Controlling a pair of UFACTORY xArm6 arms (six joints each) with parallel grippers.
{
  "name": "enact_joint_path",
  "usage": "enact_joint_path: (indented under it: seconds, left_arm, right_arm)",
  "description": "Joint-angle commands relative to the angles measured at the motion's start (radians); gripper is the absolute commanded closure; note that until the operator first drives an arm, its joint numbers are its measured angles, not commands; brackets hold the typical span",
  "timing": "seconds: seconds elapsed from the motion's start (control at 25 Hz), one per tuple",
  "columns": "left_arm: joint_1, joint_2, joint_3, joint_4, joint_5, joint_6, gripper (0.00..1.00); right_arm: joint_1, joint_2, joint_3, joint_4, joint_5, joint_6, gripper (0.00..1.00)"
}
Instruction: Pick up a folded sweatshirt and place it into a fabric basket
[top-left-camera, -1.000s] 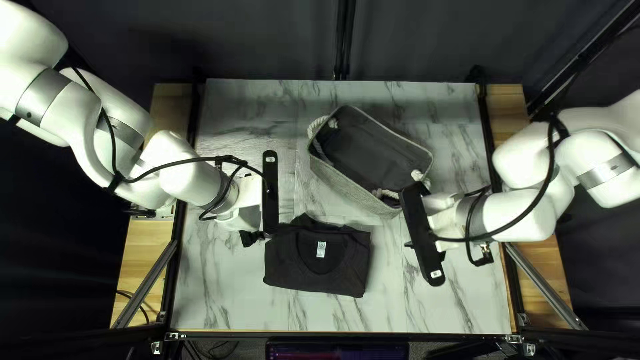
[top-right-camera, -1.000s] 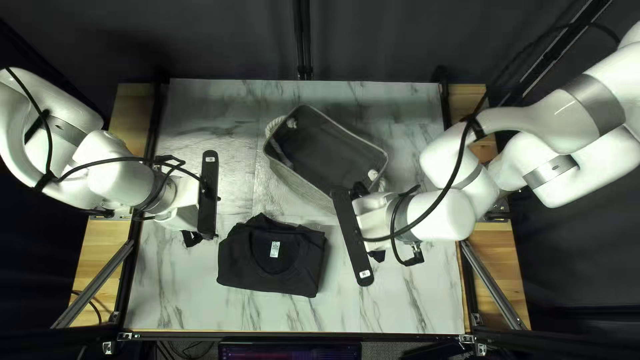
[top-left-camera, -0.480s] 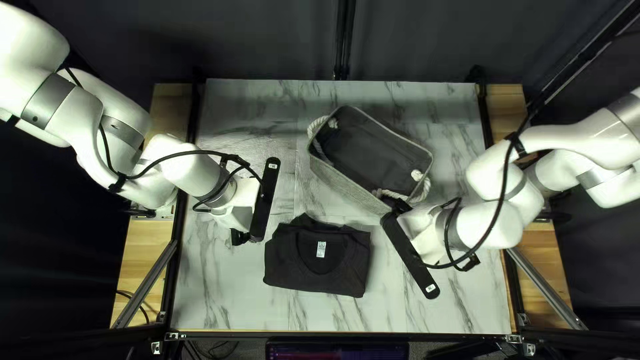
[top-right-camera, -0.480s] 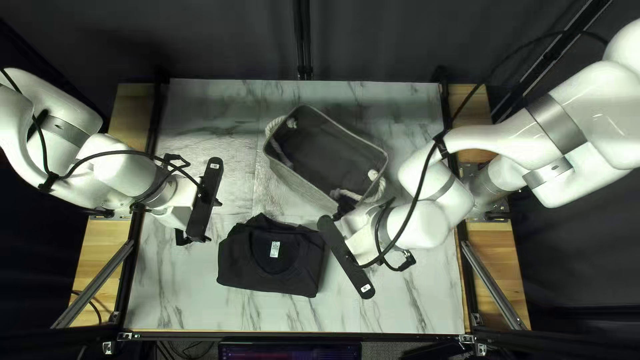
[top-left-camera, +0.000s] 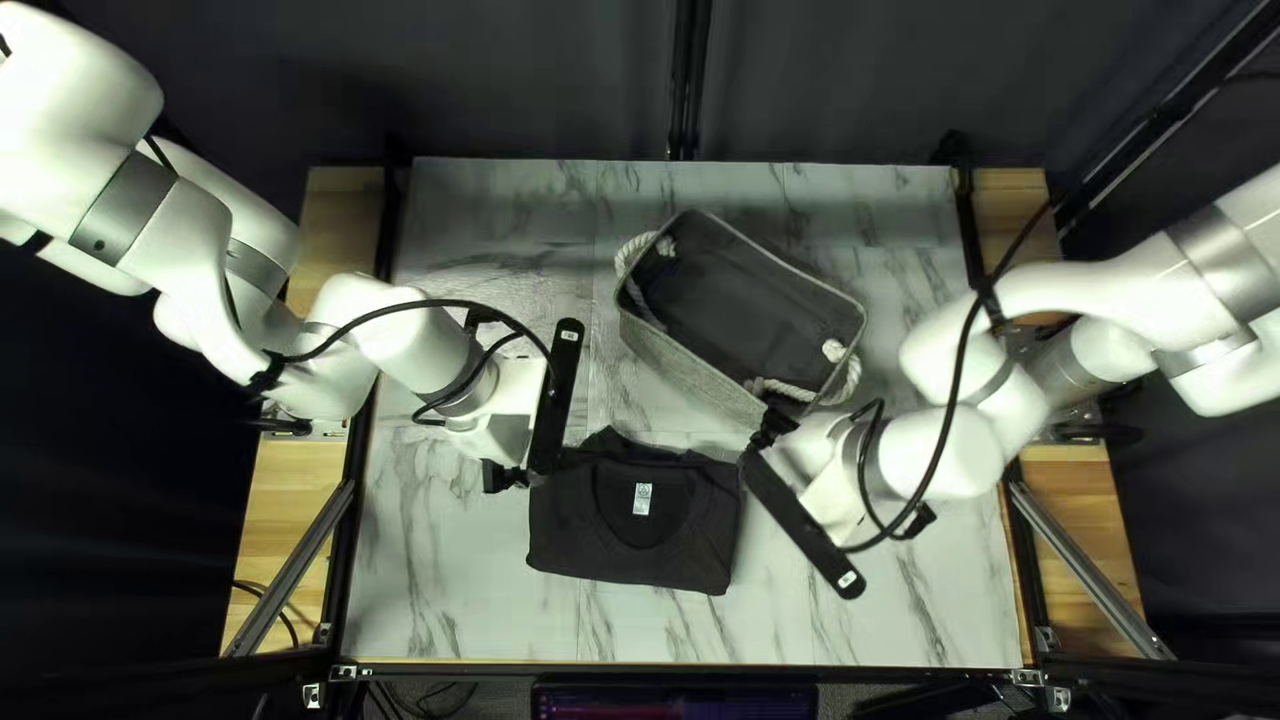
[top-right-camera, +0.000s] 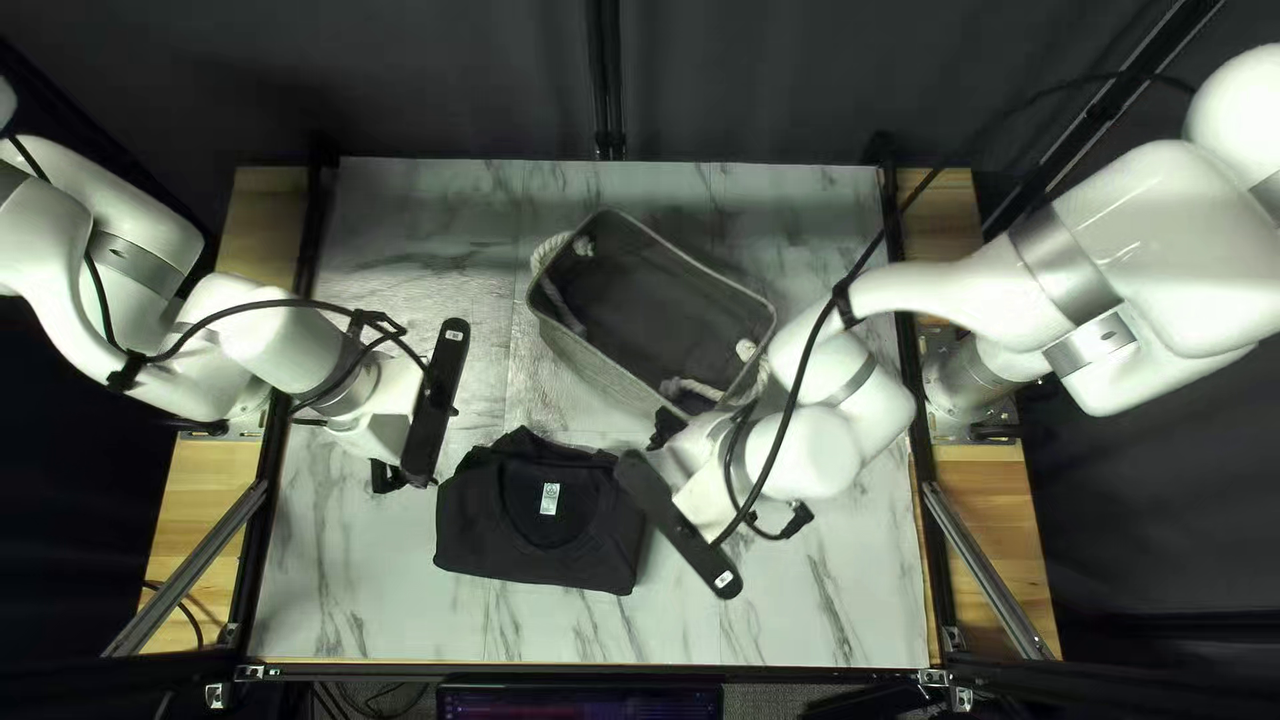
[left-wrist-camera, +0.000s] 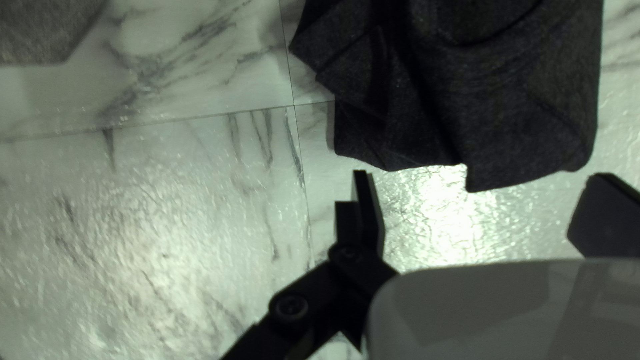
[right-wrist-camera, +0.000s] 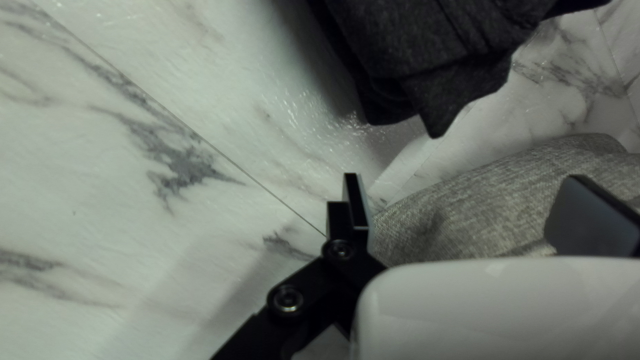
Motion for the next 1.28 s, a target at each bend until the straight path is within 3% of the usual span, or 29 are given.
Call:
enact_joint_path:
  seconds: [0.04,1.0,1.28]
  left_arm:
    - [-0.001,-0.021,0.023,-0.03,-0.015,0.001,0.0]
    - [-0.014,-0.047,0.051,-0.006,-0.031,-0.04,0.0]
    - [-0.015,-0.048,0.019,0.024,0.017,-0.094,0.0]
  right_arm:
    - [0.016,0.045,-0.042,-0.048,0.037,0.06,0.0]
    - [0.014,0.036,-0.038,-0.038,0.029,0.041,0.0]
    - [0.033,0.049,-0.035,-0.152,0.052,0.137,0.0]
